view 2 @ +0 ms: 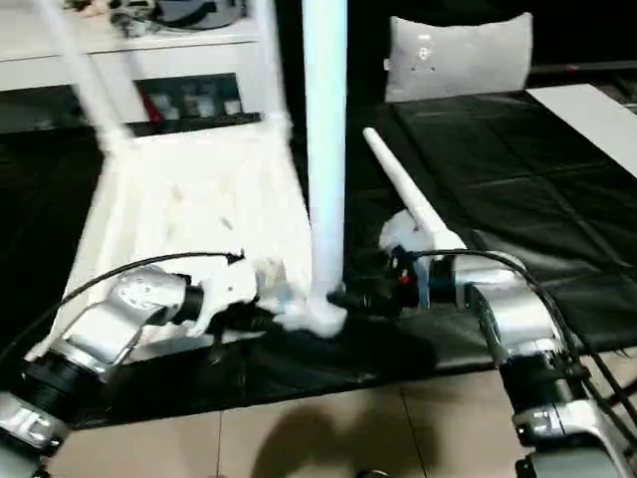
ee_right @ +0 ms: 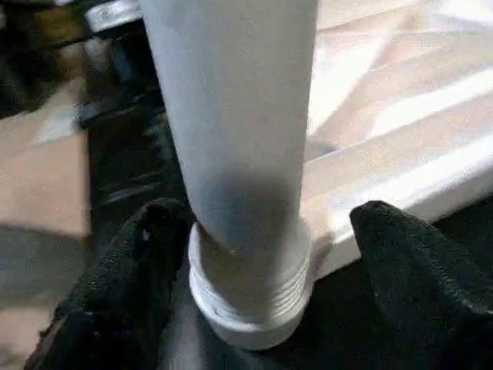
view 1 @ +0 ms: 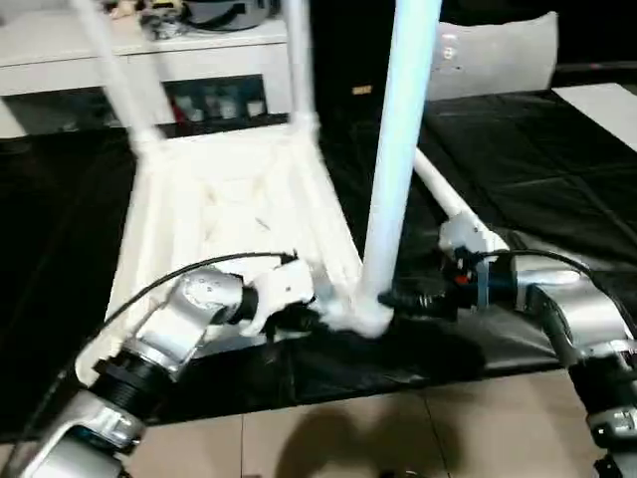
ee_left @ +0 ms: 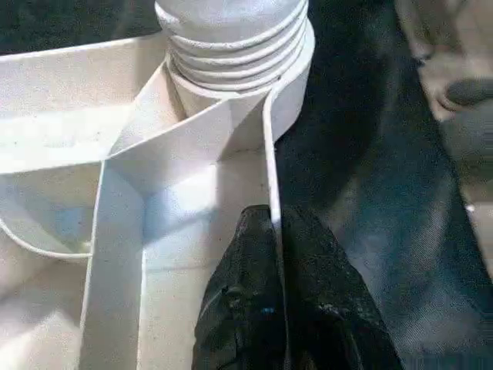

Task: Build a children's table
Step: Rotate leg to tighten

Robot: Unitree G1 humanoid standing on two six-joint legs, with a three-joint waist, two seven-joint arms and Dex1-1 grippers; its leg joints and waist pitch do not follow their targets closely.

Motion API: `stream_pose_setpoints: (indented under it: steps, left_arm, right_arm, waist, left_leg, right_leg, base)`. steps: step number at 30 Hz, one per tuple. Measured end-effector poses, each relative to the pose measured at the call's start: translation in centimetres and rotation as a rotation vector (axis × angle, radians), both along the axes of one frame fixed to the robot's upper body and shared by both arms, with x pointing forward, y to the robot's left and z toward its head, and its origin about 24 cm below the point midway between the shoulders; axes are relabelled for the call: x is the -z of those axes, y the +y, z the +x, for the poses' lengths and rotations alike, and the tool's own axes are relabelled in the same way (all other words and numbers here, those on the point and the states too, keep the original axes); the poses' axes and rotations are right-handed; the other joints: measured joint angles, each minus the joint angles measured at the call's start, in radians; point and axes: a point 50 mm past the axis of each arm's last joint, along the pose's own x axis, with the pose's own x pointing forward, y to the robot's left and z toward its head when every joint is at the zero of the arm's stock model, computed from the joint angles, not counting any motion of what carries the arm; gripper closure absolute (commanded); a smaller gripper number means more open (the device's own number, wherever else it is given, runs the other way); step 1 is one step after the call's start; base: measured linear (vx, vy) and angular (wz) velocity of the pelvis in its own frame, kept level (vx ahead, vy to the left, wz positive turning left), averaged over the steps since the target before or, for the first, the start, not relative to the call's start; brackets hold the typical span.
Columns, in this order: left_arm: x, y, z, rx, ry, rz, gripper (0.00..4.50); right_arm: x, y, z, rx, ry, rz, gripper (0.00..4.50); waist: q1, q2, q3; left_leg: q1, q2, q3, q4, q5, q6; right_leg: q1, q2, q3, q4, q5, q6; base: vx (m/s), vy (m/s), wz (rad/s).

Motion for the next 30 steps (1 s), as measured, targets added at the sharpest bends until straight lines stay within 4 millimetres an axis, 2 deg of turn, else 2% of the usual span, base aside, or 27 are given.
stream_pose_setpoints:
  steps: [5,8,12,14,21,24,27,30]
  left_arm:
    - [-0.1,-0.1,-0.1,0.048,-0.004,0.007,4.5]
    - [-0.1,-0.2,-0.2,0.06,-0.004,0.009,4.5]
    - [-0.1,-0.4,-0.2,0.066,-0.004,0.007,4.5]
    - [-0.1,-0.4,-0.2,0.067,-0.004,0.007,4.5]
    - [-0.1,-0.4,-0.4,0.047,0.027,-0.008,4.5]
    - [-0.2,-0.3,-0.3,0.005,0.046,-0.008,4.5]
    - [0.0,-0.2,0.3,-0.17,0.069,-0.016,4.5]
    - [0.2,-1.3,1.0,-0.363,0.087,-0.06,4.5]
  right_arm:
    - [0.6,0.4,-0.4,-0.083,0.058,-0.007,1.46]
    - [0.4,0.5,-0.2,-0.092,0.068,0.001,1.82]
    - [0.4,0.8,-0.2,-0.097,0.07,0.015,1.98]
    - [0.4,0.9,-0.2,-0.1,0.073,0.021,2.26]
    - [0.7,1.0,-0.7,-0.066,0.1,0.057,2.54]
    - [0.9,1.6,-0.7,-0.006,0.111,0.084,2.56]
    - [1.3,2.7,0.0,0.168,0.079,0.102,2.56]
    - [1.7,3.9,1.1,0.399,0.045,0.116,2.56]
  waist:
    - [0.005,-0.003,0.001]
    - [0.006,-0.005,0.001]
    - [0.008,-0.005,0.001]
    - [0.008,-0.006,0.001]
    - [0.011,-0.007,0.001]
    - [0.0,-0.006,0.001]
    - [-0.024,-0.005,0.0]
    - [-0.074,-0.005,0.0]
  left_leg:
    - [0.005,-0.001,0.008,0.0,0.0,0.0]
    - [0.006,-0.001,0.009,0.0,-0.001,0.0]
    - [0.007,0.0,0.01,0.0,0.0,0.0]
    - [0.007,0.0,0.01,0.0,-0.001,0.0]
    - [0.007,0.0,0.01,-0.001,-0.001,0.0]
    - [0.009,0.0,0.011,-0.001,-0.001,-0.002]
    - [0.011,0.0,0.011,-0.001,-0.001,-0.009]
    - [0.01,0.0,0.01,0.0,0.0,-0.01]
  right_leg:
    - [0.0,0.0,0.008,0.001,0.0,0.0]
    - [0.0,0.0,0.009,0.002,0.0,0.0]
    - [0.0,0.0,0.01,0.003,0.0,0.0]
    - [0.0,0.0,0.01,0.003,0.0,0.0]
    - [0.0,0.001,0.01,0.003,0.0,0.001]
    - [0.0,0.001,0.011,0.003,0.0,0.0]
    - [0.0,0.002,0.011,0.004,0.0,0.0]
    - [0.0,0.002,0.009,0.001,0.0,0.0]
  base:
    - [0.0,0.0,0.0]
    - [0.0,0.0,0.0]
    - [0.0,0.0,0.0]
    - [0.0,0.0,0.0]
    - [0.0,0.0,0.0]
    - [0.0,0.0,0.0]
    - [0.0,0.0,0.0]
    - [0.0,0.0,0.0]
